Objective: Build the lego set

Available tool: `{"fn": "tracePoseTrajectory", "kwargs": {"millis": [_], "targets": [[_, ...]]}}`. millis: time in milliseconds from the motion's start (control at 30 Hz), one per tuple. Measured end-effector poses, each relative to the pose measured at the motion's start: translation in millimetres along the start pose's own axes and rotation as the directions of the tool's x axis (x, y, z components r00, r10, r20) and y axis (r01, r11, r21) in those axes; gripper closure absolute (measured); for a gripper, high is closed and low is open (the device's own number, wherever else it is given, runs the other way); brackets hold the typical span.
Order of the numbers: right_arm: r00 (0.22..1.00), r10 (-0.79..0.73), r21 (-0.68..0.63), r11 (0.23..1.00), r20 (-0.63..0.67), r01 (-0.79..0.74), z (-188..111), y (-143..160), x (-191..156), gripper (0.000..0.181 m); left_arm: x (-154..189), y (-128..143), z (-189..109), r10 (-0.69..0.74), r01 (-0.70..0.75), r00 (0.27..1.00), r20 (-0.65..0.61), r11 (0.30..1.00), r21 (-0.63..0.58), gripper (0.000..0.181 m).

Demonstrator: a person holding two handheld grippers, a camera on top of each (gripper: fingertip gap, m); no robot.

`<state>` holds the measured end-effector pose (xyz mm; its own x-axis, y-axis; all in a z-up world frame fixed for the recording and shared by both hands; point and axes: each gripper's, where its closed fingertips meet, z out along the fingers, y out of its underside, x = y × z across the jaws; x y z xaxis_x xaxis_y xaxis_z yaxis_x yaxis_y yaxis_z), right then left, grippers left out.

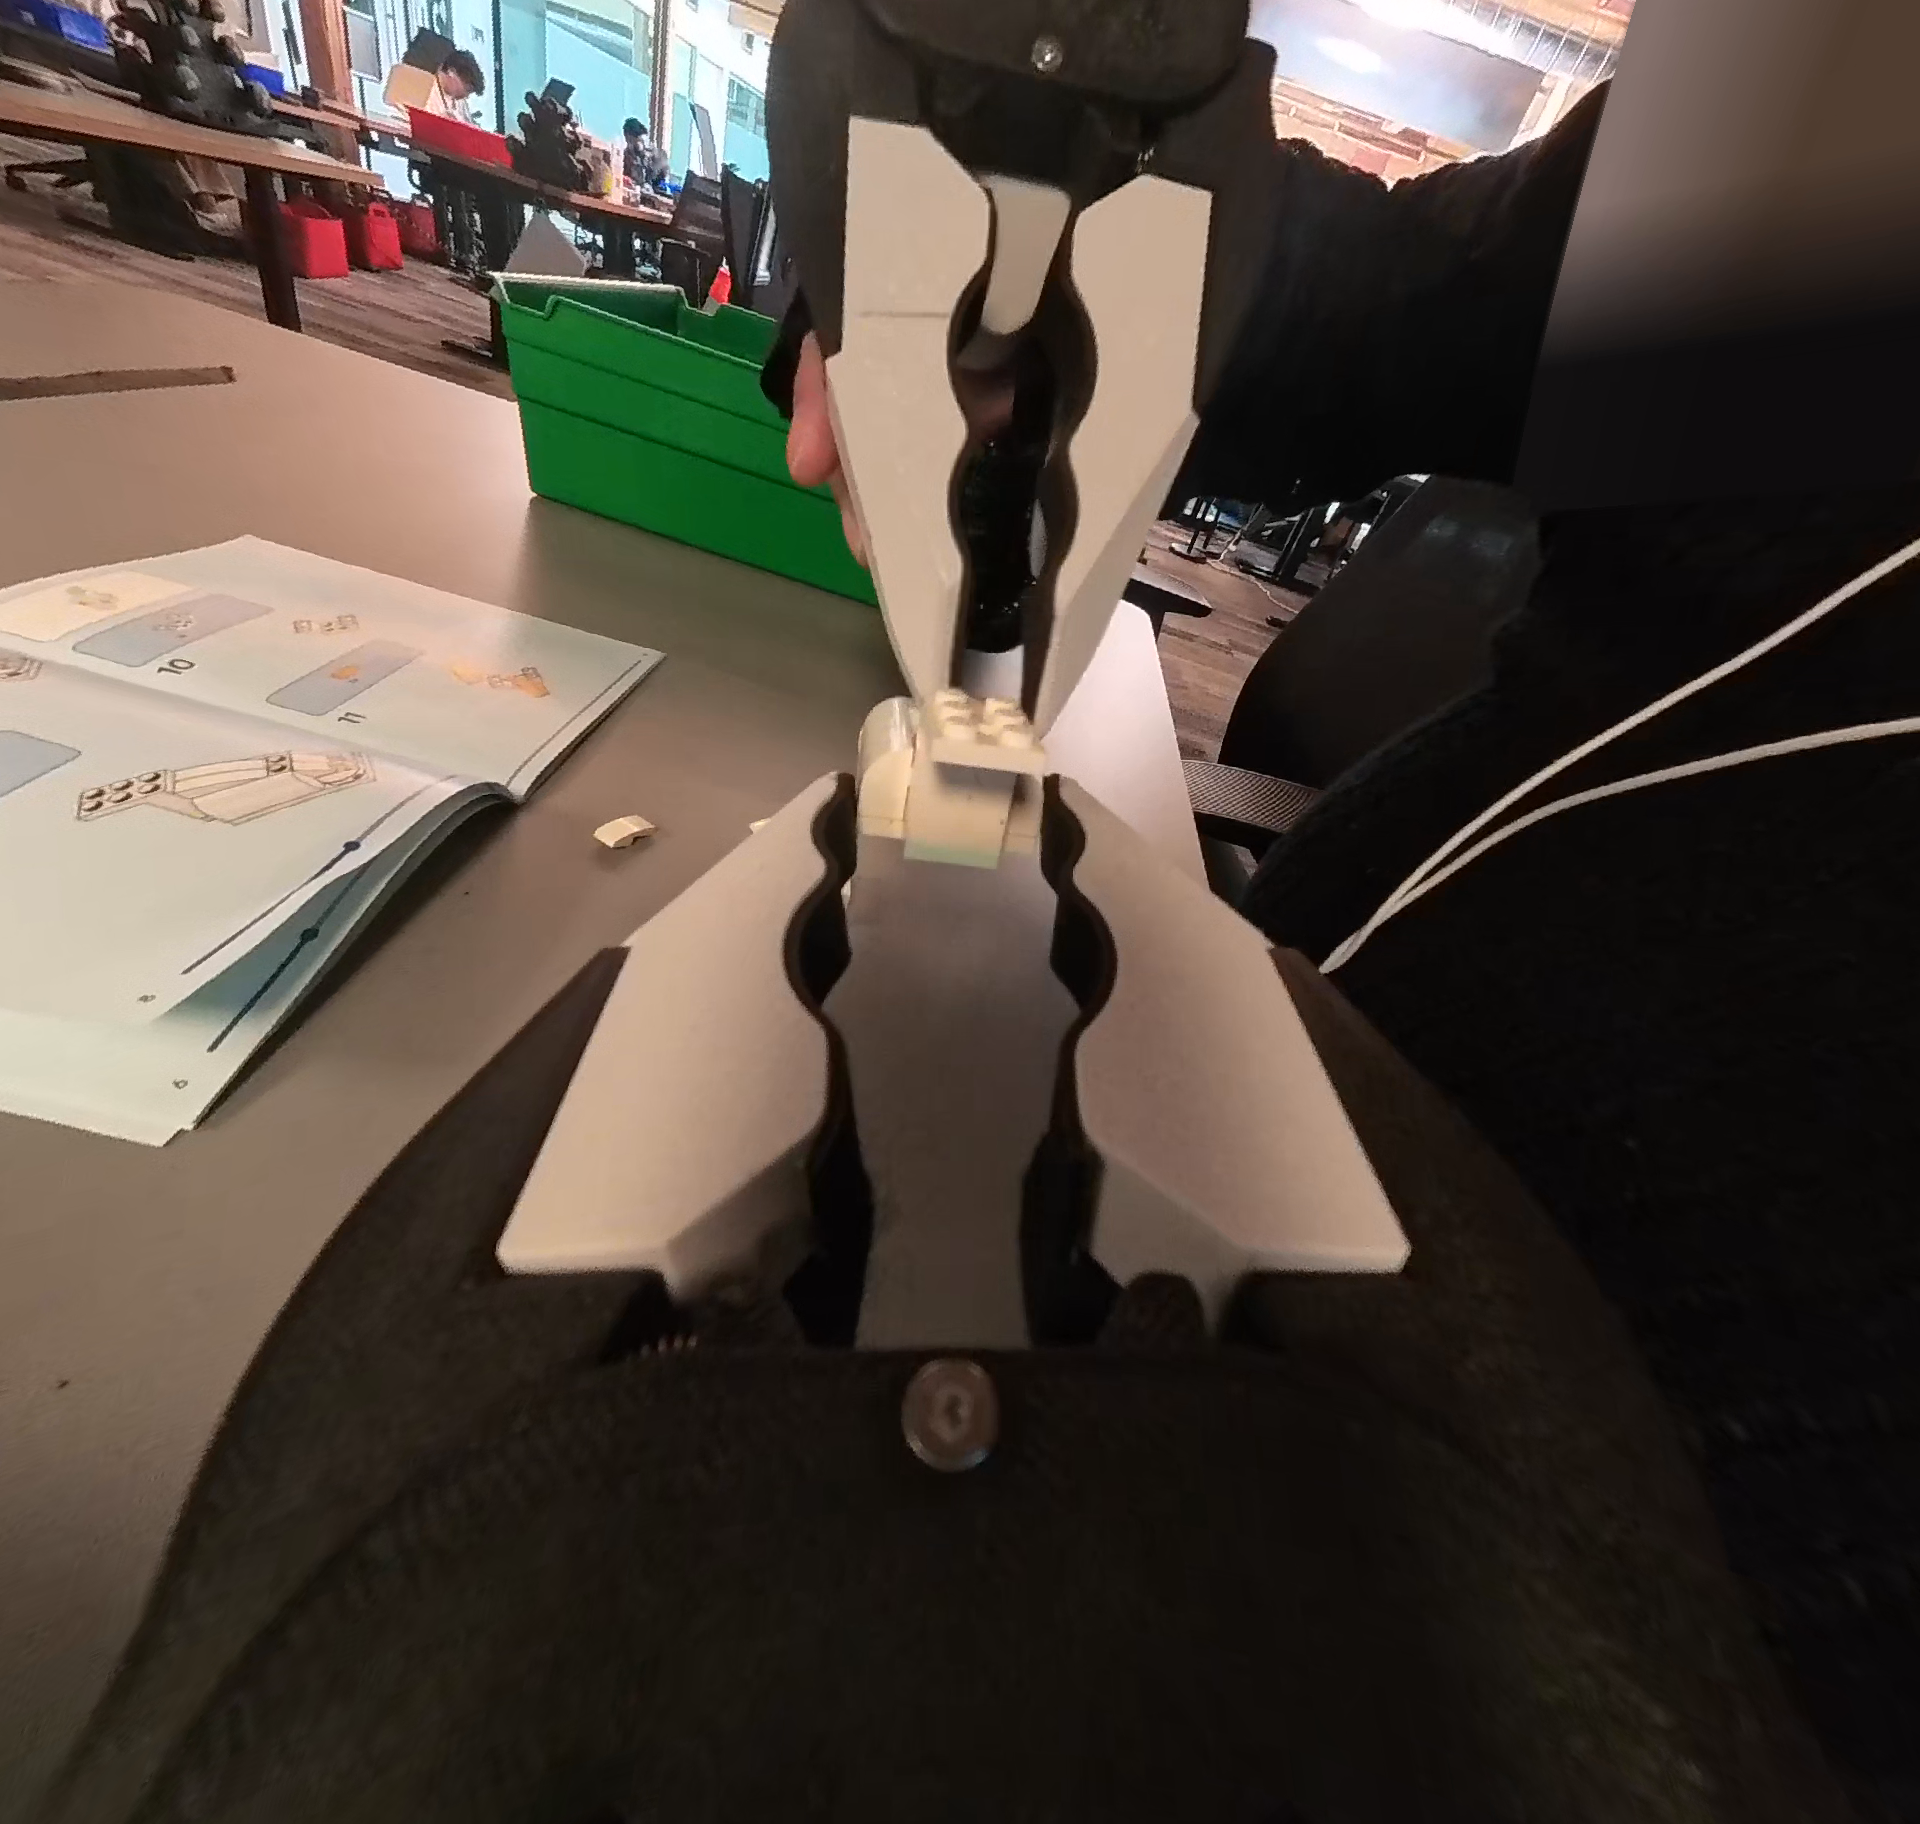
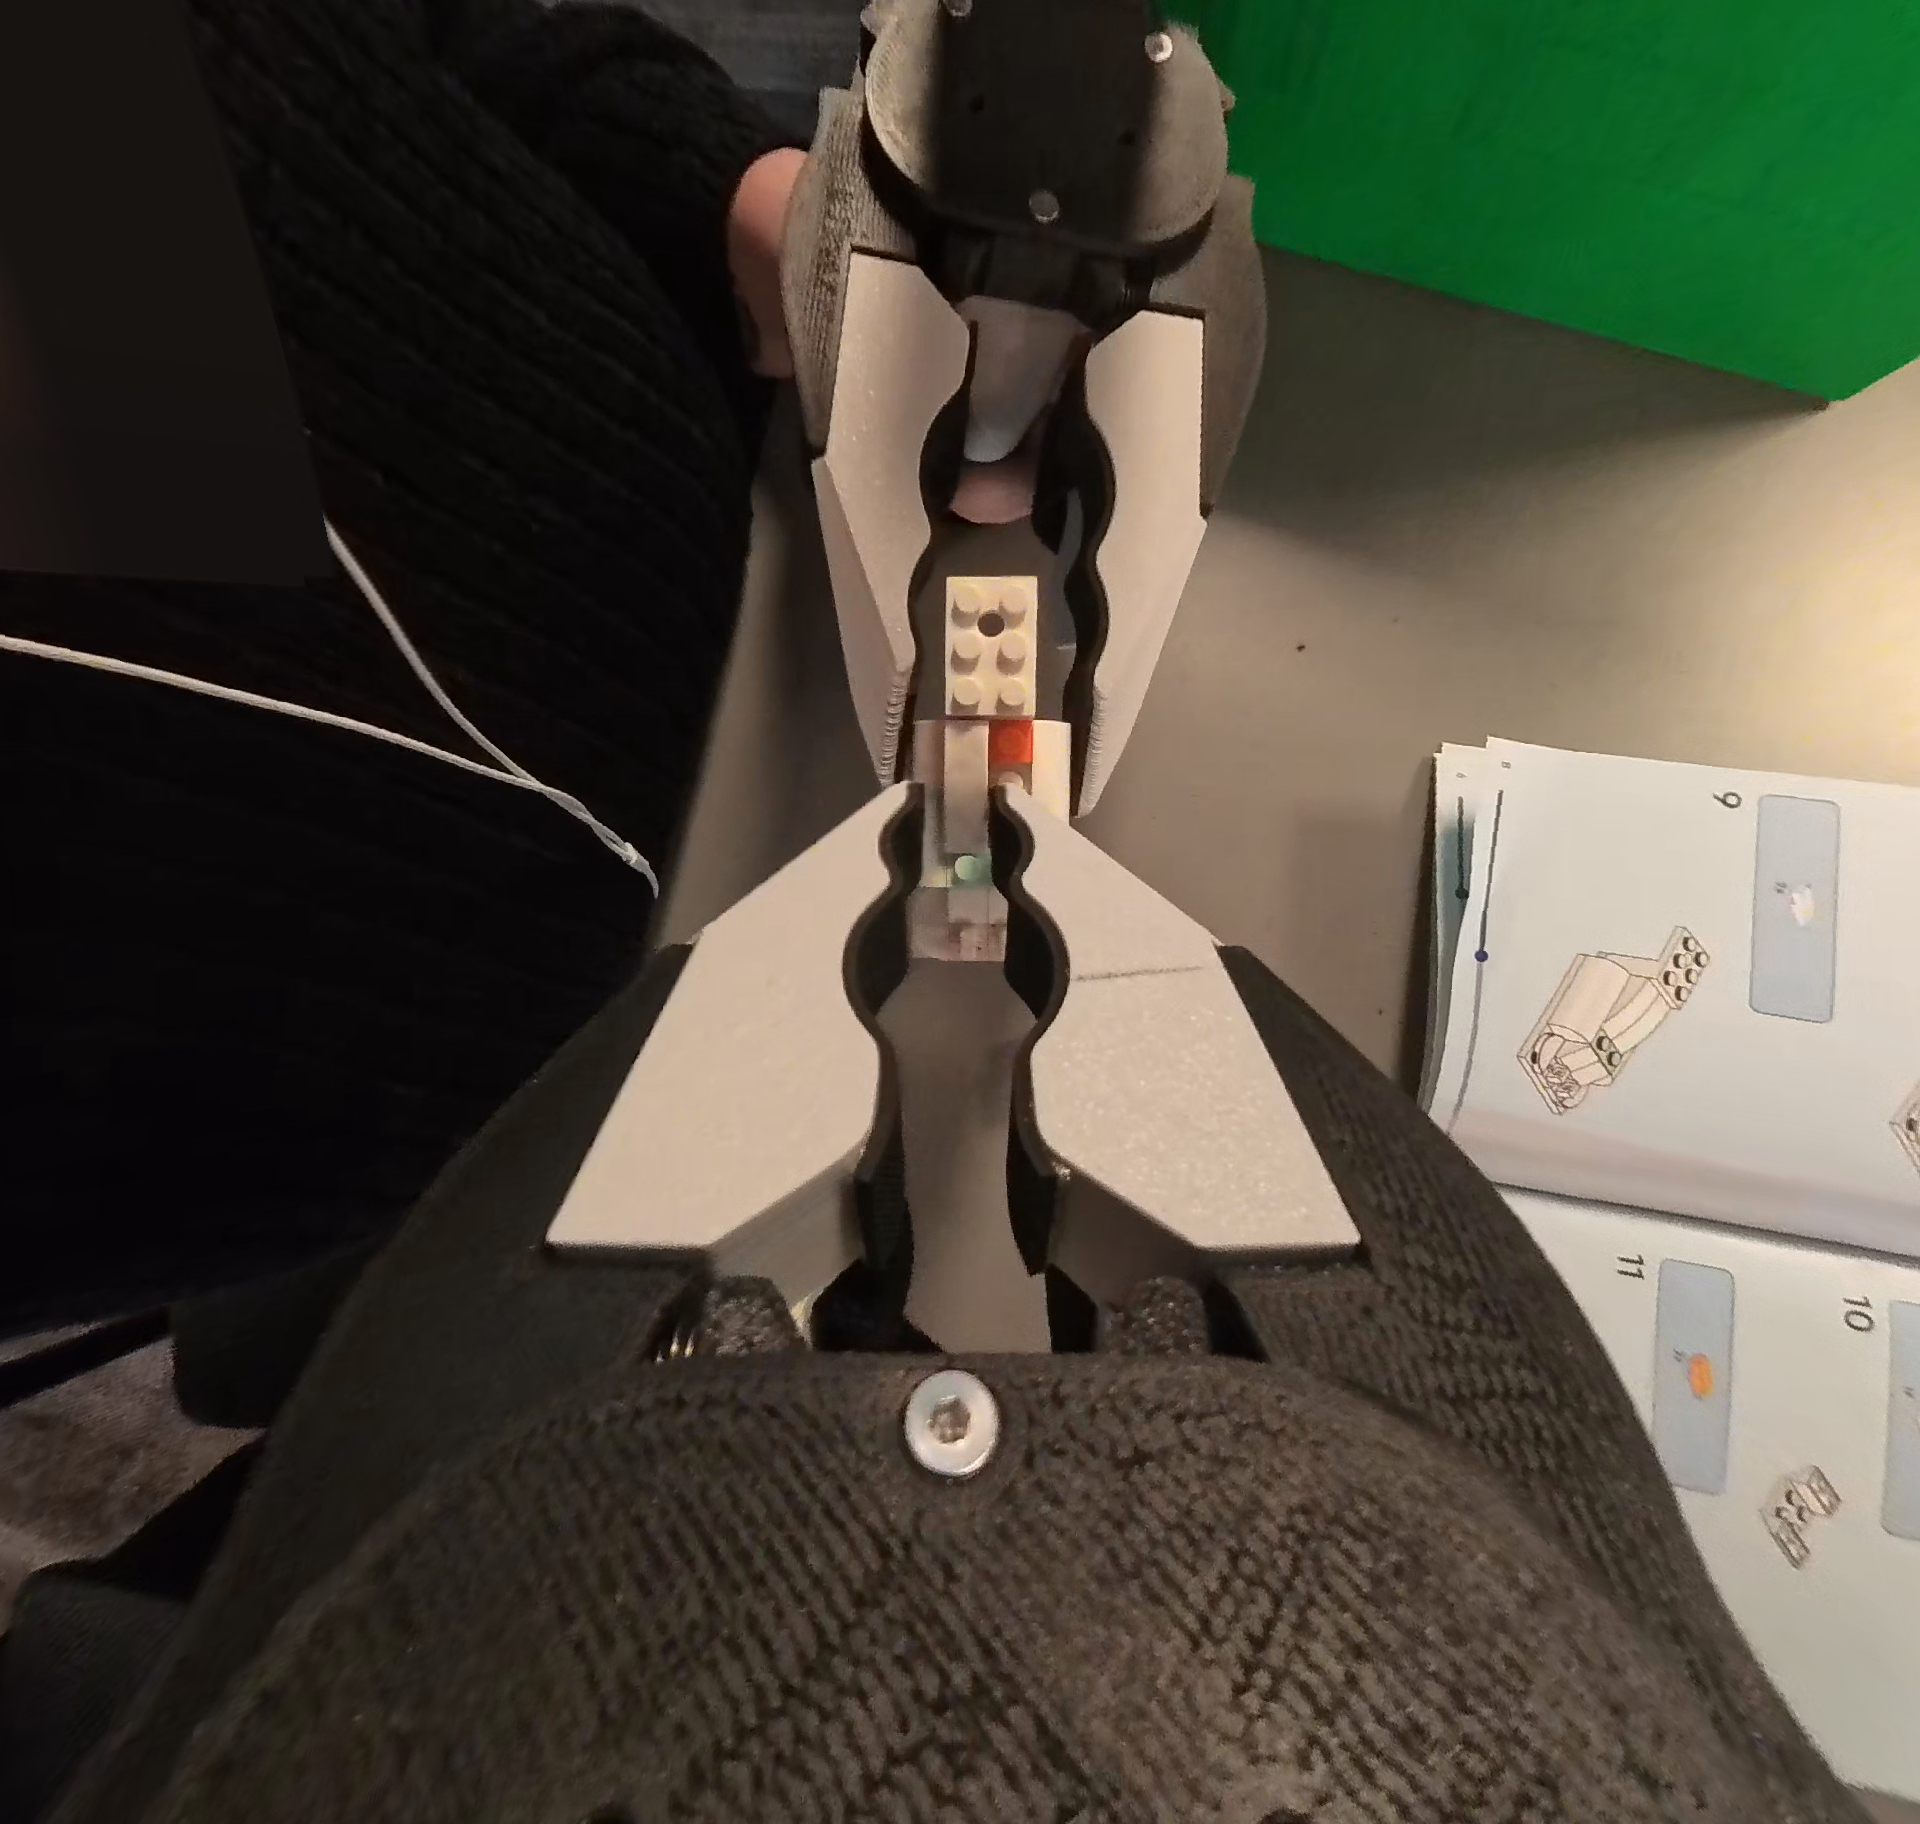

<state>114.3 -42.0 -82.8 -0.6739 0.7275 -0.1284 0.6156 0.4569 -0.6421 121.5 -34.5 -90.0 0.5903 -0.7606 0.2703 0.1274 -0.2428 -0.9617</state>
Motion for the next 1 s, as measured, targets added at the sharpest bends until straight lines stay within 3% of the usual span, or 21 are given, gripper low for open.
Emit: {"fn": "tracePoseTrajectory", "kwargs": {"millis": [233,333,400,533,667,833,1000], "targets": [[0.999,-0.021,0.058,0.998,-0.027,0.023,-10,-3,2,0.159,-4,-3,-2,-0.032,0.031,0.999,0.009,0.999,0.023,0.147],[0.979,-0.162,0.088,0.981,-0.127,0.174,-13,-5,3,0.139,-9,-7,-5,-0.084,0.083,0.996,0.008,0.995,0.059,0.147],[0.930,-0.283,0.063,0.950,-0.234,0.305,-11,-5,7,0.140,-10,-10,-6,-0.103,0.103,0.995,0.001,0.992,0.079,0.147],[0.793,-0.442,0.006,0.872,-0.420,0.489,-12,-11,14,0.141,-11,-19,-5,-0.145,0.146,0.989,-0.023,0.982,0.115,0.147],[0.551,-0.609,-0.140,0.733,-0.571,0.665,-23,-24,18,0.124,-11,-39,-2,-0.218,0.228,0.973,-0.076,0.959,0.168,0.147],[0.285,-0.706,-0.295,0.579,-0.649,0.760,-39,-42,17,0.134,-7,-63,-1,-0.157,0.166,0.985,-0.065,0.974,0.156,0.147],[0.149,-0.715,-0.373,0.516,-0.683,0.771,-53,-55,17,0.142,0,-84,-5,-0.106,0.119,0.991,-0.081,0.978,0.172,0.147]]}}
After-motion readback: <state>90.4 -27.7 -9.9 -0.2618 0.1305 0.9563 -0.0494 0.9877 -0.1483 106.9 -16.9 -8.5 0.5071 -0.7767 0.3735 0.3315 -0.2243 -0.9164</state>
